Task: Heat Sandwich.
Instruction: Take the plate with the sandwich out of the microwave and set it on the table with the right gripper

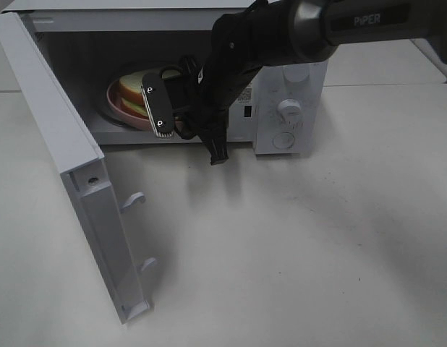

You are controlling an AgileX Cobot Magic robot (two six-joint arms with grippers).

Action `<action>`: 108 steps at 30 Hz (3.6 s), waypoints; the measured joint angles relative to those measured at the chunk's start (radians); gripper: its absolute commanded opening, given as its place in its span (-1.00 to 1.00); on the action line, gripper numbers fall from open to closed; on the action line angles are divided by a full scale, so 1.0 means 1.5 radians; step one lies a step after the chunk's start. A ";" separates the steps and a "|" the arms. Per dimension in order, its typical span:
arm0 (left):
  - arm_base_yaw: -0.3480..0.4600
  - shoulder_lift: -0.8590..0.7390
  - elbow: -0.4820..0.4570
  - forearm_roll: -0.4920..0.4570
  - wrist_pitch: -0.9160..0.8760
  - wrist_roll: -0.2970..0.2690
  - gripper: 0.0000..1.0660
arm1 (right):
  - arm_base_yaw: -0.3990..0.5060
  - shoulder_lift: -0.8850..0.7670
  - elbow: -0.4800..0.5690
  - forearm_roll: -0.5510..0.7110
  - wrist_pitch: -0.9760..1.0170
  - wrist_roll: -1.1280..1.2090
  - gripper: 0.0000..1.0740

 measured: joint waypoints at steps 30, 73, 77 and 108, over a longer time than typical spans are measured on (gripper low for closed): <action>0.000 0.000 0.000 0.000 0.000 0.000 0.83 | 0.008 -0.206 0.308 0.099 -0.123 -0.219 -1.00; 0.000 0.000 0.000 0.000 0.000 0.000 0.83 | 0.031 -0.522 0.584 0.076 -0.141 -0.206 -1.00; 0.000 0.000 0.000 0.000 0.000 0.000 0.83 | 0.031 -0.555 0.604 0.047 -0.133 -0.186 -1.00; 0.000 0.000 0.000 0.000 0.000 0.000 0.83 | 0.031 -0.720 0.610 -0.255 0.090 0.159 -0.98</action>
